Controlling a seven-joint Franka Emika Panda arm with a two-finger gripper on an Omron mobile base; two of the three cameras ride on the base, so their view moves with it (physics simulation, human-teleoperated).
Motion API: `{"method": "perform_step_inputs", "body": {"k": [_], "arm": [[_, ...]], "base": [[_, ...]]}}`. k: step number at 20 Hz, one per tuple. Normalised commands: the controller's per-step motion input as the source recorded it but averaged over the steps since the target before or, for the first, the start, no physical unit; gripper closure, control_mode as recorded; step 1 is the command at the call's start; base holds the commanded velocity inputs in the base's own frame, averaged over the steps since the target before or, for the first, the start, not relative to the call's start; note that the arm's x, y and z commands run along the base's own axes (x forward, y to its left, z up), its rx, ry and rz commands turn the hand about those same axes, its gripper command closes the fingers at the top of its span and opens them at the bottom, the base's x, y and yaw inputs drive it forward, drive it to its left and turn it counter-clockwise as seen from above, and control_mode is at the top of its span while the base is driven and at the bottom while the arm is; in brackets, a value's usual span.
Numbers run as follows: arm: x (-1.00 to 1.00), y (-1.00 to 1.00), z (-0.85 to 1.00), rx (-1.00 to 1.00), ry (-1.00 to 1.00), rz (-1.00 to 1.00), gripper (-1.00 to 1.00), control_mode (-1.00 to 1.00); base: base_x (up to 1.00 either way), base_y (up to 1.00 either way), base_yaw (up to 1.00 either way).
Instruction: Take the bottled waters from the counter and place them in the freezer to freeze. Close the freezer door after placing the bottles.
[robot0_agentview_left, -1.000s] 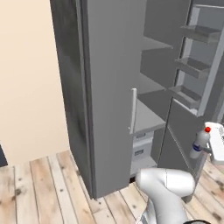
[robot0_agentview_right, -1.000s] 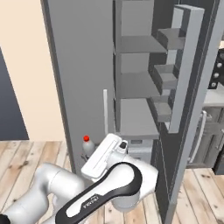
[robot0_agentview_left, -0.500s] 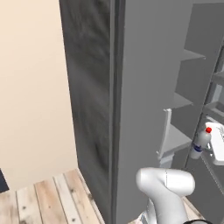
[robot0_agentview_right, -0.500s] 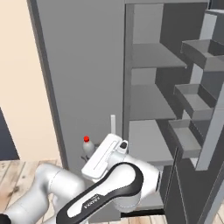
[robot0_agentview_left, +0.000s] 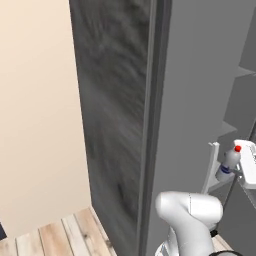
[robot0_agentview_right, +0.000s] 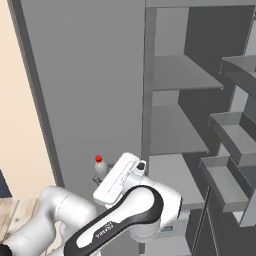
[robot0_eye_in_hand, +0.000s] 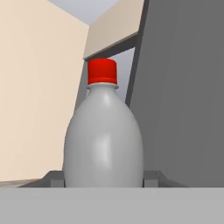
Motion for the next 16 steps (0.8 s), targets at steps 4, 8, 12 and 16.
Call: {"method": "perform_step_inputs", "body": {"k": [4, 8, 12, 16], "arm": [[0.0, 0.0, 0.0, 0.0, 0.0, 0.0, 1.0, 1.0], [0.0, 0.0, 0.0, 0.0, 0.0, 0.0, 1.0, 1.0], [0.0, 0.0, 0.0, 0.0, 0.0, 0.0, 1.0, 1.0], [0.0, 0.0, 0.0, 0.0, 0.0, 0.0, 1.0, 1.0]], "base": [[-0.37, -0.17, 0.0], [-0.39, 0.0, 0.0], [-0.03, -0.05, 0.0], [0.11, -0.25, -0.01]]}}
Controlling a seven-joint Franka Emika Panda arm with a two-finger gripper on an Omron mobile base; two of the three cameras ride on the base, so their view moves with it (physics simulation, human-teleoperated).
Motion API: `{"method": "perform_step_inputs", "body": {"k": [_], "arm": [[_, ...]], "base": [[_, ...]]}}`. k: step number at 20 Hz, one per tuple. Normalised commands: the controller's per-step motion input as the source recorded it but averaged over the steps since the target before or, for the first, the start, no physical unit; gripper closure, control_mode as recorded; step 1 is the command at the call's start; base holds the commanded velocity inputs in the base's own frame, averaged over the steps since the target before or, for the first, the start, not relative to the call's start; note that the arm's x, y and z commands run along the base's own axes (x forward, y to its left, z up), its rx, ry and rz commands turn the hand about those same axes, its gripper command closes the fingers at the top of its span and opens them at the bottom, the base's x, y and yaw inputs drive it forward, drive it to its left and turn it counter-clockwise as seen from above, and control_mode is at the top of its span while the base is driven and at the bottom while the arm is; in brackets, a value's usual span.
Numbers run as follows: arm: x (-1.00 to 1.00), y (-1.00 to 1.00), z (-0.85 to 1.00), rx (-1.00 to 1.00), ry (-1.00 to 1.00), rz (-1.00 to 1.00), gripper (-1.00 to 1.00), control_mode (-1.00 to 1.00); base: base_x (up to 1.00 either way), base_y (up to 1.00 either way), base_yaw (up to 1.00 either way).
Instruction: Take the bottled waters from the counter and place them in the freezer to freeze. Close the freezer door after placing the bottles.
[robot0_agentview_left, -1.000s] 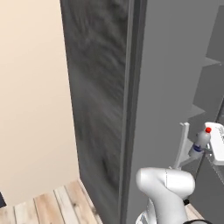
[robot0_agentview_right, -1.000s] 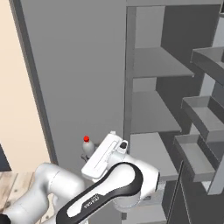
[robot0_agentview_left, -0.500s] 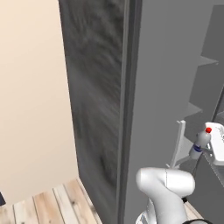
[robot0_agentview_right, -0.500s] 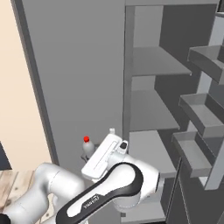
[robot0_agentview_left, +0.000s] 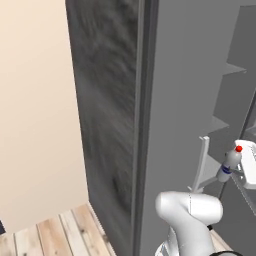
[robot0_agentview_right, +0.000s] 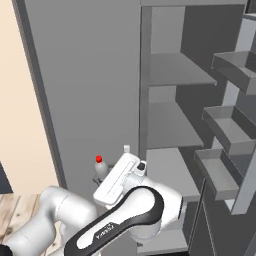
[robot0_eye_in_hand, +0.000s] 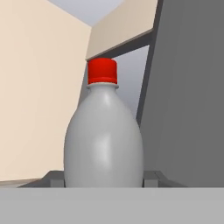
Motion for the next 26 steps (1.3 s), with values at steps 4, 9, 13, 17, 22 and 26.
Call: {"method": "perform_step_inputs", "body": {"k": [4, 9, 13, 17, 22, 26], "arm": [[0.0, 0.0, 0.0, 0.0, 0.0, 0.0, 1.0, 1.0], [0.0, 0.0, 0.0, 0.0, 0.0, 0.0, 1.0, 1.0], [0.0, 0.0, 0.0, 0.0, 0.0, 0.0, 1.0, 1.0], [0.0, 0.0, 0.0, 0.0, 0.0, 0.0, 1.0, 1.0], [0.0, 0.0, 0.0, 0.0, 0.0, 0.0, 1.0, 1.0], [0.0, 0.0, 0.0, 0.0, 0.0, 0.0, 1.0, 1.0]], "base": [[0.3, -0.26, -0.04], [0.09, -0.3, -0.01], [0.13, -0.08, 0.0], [0.25, -0.17, -0.02], [0.12, -0.41, -0.05], [0.05, -0.28, -0.03]]}}
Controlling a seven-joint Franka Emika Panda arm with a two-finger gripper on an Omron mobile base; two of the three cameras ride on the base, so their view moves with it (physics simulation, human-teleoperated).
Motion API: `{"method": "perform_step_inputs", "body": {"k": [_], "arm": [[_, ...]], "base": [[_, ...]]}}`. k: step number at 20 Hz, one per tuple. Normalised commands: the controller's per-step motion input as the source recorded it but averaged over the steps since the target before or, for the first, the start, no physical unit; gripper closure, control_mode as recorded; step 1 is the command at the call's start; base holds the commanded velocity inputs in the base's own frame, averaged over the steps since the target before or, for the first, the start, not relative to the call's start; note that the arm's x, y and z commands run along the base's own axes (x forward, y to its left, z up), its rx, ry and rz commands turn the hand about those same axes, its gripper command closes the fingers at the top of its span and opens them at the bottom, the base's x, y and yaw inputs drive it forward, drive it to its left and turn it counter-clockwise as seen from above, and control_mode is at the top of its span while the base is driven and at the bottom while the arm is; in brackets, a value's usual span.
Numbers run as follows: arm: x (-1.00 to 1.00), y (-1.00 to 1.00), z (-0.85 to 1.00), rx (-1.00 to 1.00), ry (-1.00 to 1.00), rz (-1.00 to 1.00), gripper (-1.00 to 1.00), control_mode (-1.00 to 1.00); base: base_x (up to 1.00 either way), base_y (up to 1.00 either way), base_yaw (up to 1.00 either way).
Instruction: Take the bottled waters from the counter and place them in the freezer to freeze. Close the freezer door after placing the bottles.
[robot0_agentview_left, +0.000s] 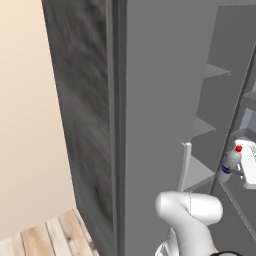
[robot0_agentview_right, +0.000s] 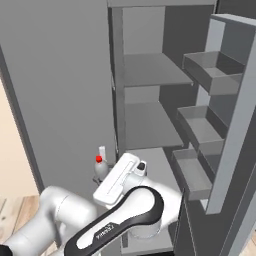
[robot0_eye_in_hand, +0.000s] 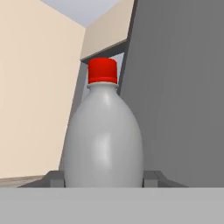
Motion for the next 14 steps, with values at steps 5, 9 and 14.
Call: {"method": "perform_step_inputs", "body": {"k": [5, 9, 14], "arm": [[0.01, 0.0, 0.15, 0.0, 0.0, -0.05, 1.0, -1.0], [0.0, 0.0, 0.59, 0.0, 0.0, -0.23, 1.0, -1.0], [0.0, 0.0, 0.76, 0.02, 0.0, -0.28, 1.0, -1.0]], "base": [[0.04, -0.05, -0.03], [0.0, 0.0, 0.0], [0.0, 0.0, 0.0]]}}
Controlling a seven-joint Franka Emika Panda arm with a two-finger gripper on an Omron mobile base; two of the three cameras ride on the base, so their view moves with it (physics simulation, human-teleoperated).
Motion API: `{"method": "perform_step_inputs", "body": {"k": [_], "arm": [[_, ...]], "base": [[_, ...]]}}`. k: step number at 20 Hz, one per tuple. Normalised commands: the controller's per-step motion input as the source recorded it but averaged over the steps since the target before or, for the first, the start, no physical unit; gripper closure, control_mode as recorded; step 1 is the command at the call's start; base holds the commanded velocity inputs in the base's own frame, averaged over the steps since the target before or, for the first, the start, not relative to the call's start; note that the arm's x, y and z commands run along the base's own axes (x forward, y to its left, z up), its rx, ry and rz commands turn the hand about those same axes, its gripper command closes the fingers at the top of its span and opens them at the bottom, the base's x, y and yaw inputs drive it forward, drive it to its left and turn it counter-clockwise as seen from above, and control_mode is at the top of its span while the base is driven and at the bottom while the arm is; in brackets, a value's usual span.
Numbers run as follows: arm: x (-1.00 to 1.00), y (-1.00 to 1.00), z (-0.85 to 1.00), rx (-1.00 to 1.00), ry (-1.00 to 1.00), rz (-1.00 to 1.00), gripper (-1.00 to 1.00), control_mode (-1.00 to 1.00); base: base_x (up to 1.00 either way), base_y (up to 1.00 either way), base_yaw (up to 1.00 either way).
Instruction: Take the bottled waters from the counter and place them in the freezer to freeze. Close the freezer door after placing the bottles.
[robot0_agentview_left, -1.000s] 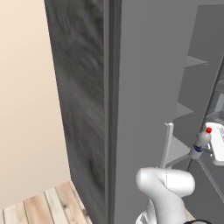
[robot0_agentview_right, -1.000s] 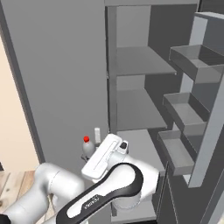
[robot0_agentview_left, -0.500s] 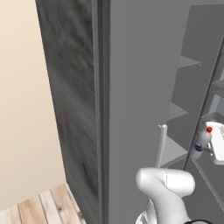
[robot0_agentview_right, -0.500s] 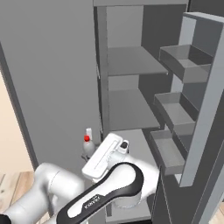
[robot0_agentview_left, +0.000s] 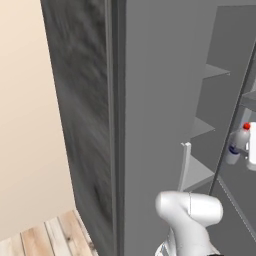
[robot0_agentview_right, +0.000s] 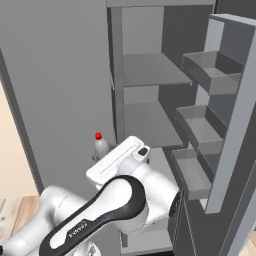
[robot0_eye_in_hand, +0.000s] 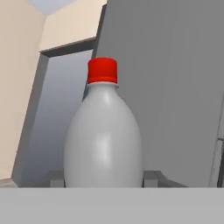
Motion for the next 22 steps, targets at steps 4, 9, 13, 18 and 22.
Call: {"method": "perform_step_inputs", "body": {"k": [4, 9, 13, 18, 22], "arm": [[0.0, 0.0, 0.88, 0.02, 0.0, -0.26, 1.0, -1.0], [0.04, -0.14, 0.87, 0.14, 0.0, -0.24, 1.0, -1.0], [0.06, -0.32, 0.86, 0.21, 0.0, -0.14, 1.0, -1.0], [0.25, -0.29, 0.79, 0.18, 0.01, -0.05, 1.0, -1.0], [0.23, -0.1, 0.3, 0.12, 0.06, 0.02, 1.0, -1.0]], "base": [[0.0, 0.0, 0.0], [0.0, 0.0, 0.0], [0.0, 0.0, 0.0], [0.0, 0.0, 0.0], [0.0, 0.0, 0.0]]}}
